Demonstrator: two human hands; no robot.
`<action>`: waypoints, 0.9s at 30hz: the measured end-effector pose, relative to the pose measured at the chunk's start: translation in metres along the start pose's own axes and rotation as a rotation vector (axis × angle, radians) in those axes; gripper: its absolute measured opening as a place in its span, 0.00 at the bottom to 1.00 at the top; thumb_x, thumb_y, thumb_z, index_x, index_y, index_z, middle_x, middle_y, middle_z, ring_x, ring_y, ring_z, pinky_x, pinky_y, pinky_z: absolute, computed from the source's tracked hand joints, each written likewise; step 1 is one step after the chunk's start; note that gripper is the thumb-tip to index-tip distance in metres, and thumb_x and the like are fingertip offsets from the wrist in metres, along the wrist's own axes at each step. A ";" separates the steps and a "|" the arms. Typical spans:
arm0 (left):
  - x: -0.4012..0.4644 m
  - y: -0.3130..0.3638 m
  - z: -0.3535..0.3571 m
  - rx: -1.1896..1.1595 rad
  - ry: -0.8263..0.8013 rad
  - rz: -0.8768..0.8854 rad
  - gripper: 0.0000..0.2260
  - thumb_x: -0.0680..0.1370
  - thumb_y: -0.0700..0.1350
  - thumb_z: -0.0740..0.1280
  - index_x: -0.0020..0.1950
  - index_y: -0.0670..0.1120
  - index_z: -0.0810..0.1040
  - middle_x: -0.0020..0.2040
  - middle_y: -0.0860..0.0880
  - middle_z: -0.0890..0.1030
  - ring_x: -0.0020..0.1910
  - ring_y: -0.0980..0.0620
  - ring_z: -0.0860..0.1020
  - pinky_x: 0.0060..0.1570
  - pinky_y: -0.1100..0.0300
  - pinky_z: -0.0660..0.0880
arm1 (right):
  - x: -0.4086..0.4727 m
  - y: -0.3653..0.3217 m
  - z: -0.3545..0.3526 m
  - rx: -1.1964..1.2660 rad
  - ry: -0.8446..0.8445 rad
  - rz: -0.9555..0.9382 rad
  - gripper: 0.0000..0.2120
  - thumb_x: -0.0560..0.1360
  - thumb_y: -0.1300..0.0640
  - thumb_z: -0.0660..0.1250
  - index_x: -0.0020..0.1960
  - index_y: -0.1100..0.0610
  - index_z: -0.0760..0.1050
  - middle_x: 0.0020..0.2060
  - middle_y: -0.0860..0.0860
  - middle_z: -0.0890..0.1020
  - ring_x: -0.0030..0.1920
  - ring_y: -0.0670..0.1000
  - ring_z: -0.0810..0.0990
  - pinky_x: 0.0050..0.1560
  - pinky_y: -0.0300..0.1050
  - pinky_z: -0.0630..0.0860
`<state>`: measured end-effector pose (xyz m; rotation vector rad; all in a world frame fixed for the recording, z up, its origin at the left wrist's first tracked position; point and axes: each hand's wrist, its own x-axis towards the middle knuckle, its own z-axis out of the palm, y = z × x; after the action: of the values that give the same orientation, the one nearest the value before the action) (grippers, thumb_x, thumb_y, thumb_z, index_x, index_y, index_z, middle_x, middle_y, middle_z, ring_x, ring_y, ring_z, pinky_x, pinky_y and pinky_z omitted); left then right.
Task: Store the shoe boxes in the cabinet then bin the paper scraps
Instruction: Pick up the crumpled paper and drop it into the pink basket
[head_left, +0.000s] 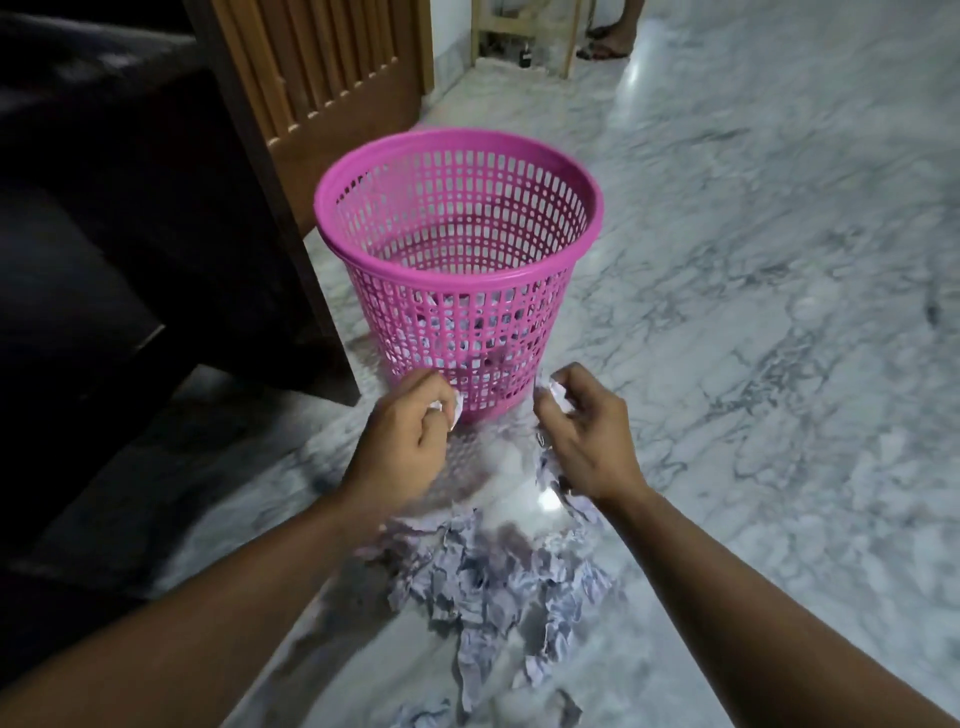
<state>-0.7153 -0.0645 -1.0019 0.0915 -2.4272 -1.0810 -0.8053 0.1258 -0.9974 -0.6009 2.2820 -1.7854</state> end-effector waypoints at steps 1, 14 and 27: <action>0.019 0.020 -0.013 -0.015 0.078 0.075 0.09 0.71 0.30 0.57 0.38 0.41 0.72 0.40 0.47 0.75 0.42 0.52 0.75 0.43 0.51 0.72 | 0.010 -0.025 -0.003 0.053 0.064 -0.070 0.12 0.81 0.56 0.68 0.41 0.54 0.70 0.28 0.55 0.73 0.24 0.51 0.70 0.22 0.43 0.68; 0.212 0.070 -0.071 0.511 -0.125 -0.473 0.18 0.75 0.50 0.69 0.64 0.48 0.75 0.52 0.46 0.79 0.46 0.47 0.78 0.41 0.55 0.73 | 0.197 -0.165 0.009 -0.731 -0.146 0.014 0.27 0.83 0.48 0.63 0.77 0.61 0.64 0.71 0.61 0.74 0.68 0.60 0.76 0.66 0.50 0.73; -0.172 -0.030 -0.045 0.585 -0.503 -0.128 0.55 0.65 0.80 0.62 0.83 0.52 0.50 0.83 0.47 0.44 0.82 0.43 0.43 0.75 0.35 0.54 | -0.084 0.079 -0.041 -0.450 0.144 -0.053 0.26 0.77 0.35 0.66 0.69 0.48 0.74 0.60 0.50 0.80 0.63 0.52 0.78 0.64 0.49 0.74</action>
<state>-0.5474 -0.0727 -1.0659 0.1840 -3.1677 -0.4332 -0.7616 0.2131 -1.0713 -0.6199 2.8183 -1.3737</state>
